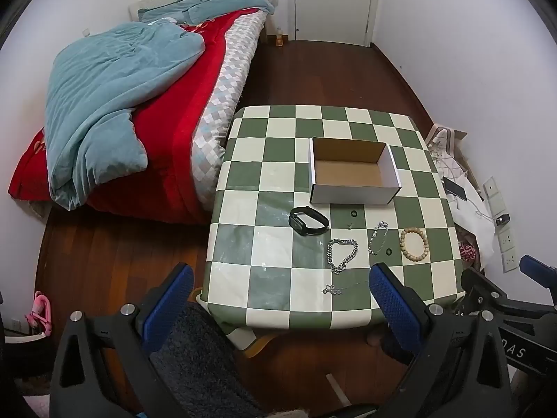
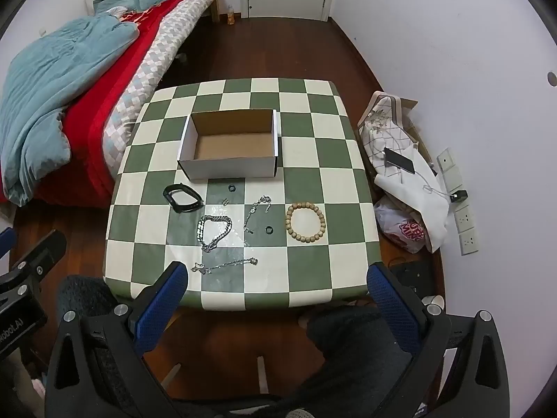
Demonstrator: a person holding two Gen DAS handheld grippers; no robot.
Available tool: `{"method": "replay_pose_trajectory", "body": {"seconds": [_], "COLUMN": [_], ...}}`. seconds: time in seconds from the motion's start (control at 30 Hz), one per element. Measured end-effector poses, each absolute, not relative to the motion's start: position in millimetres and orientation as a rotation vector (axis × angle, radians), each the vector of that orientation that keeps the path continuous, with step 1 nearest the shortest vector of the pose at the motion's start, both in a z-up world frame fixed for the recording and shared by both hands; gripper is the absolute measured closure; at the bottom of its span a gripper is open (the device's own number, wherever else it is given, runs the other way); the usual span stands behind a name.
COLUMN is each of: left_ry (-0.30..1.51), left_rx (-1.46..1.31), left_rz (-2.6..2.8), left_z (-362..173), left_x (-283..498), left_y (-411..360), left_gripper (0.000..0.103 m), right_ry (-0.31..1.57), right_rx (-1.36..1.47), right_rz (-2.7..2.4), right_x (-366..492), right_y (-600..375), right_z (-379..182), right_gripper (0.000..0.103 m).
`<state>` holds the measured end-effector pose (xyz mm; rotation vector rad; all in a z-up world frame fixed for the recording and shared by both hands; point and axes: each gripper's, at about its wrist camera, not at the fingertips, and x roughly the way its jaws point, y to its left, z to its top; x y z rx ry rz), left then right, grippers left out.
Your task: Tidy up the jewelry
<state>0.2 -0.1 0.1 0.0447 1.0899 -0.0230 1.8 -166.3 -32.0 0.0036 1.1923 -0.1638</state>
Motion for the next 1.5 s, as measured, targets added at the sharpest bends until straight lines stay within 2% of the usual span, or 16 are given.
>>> {"method": "replay_pose_trajectory", "body": {"seconds": [1.5], "left_ry": [1.086], "left_rx": [0.038], "left_rz": [-0.043], "left_z": [7.3], "left_x": [-3.2], "left_y": [-10.9], "left_gripper": [0.000], "right_ry": [1.183], "right_rx": [-0.010], "right_rz": [-0.173], "right_x": [0.0], "right_y": [-169.1], "right_z": [-21.2], "right_gripper": [0.000]}}
